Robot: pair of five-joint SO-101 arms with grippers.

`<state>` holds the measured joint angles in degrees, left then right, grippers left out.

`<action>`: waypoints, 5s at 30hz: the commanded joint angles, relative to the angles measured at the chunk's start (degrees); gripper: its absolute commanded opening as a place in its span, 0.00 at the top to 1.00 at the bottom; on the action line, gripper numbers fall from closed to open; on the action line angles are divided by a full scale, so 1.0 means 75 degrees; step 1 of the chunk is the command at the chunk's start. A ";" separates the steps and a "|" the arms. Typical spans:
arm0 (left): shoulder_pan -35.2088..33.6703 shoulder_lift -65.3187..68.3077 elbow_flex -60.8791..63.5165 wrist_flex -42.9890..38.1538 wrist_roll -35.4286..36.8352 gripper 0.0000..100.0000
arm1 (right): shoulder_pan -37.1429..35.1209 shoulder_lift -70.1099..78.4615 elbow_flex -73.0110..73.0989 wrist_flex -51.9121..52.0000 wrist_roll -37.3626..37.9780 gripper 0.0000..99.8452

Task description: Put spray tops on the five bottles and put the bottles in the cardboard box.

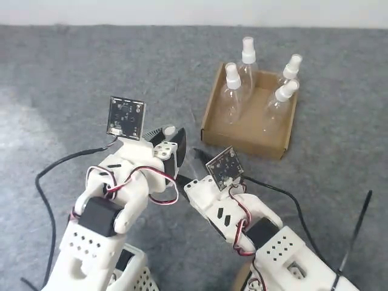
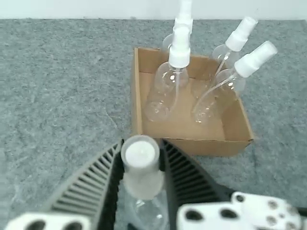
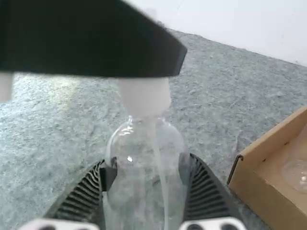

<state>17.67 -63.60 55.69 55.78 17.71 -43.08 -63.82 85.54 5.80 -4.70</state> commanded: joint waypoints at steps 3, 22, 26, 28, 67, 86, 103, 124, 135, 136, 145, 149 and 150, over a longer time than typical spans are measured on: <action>-0.0399 0.0012 -0.0486 0.0023 -0.0645 0.77 | 0.0393 -0.0170 -0.0293 -0.0229 -0.0070 0.99; -0.1102 -0.3177 0.0756 0.0316 -0.1723 0.70 | 0.1764 -0.0088 -0.1875 0.0697 -0.0070 0.99; -0.1032 -0.3704 0.1237 0.0141 -0.1723 0.70 | 0.1788 -0.0076 -0.2966 0.1459 -0.0070 0.99; -0.1032 -0.3704 0.1260 0.0141 -0.1723 0.70 | 0.1788 -0.0006 -0.3434 0.1799 -0.0070 0.99; -0.0258 -0.3716 0.2163 -0.0551 -0.2204 0.70 | 0.0510 0.1225 -0.6822 0.5644 0.0738 0.99; -0.0258 -0.3716 0.2174 -0.0551 -0.2204 0.70 | 0.3182 0.1307 -0.6857 0.4894 0.0750 0.99; -0.0270 -0.3716 0.2186 -0.0551 -0.2204 0.70 | 0.3921 0.1295 -0.4044 0.1623 0.0727 0.99; -0.0305 -0.3716 0.2186 -0.0551 -0.2204 0.70 | 0.3956 0.3593 -0.3083 -0.1987 0.0692 0.99; -0.0305 -0.3716 0.2186 -0.0551 -0.2204 0.70 | 0.3956 0.5046 -0.3095 -0.3089 0.0692 0.99; -0.0305 -0.3716 0.2186 -0.0551 -0.2204 0.70 | 0.3956 0.5163 -0.3095 -0.3136 0.0692 0.99; -0.0305 -0.3716 0.2186 -0.0551 -0.2204 0.70 | 0.3944 0.5890 -0.3048 -0.3558 0.0692 0.99; -0.0305 -0.3716 0.2186 -0.0551 -0.2204 0.70 | 0.3944 0.6242 -0.3071 -0.3640 0.0680 0.99; -0.0305 -0.3716 0.2186 -0.0551 -0.2204 0.70 | 0.3944 0.6312 -0.3071 -0.3640 0.0680 0.99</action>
<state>15.74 -91.38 72.48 52.97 1.27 -13.89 -17.41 66.73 -20.13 0.22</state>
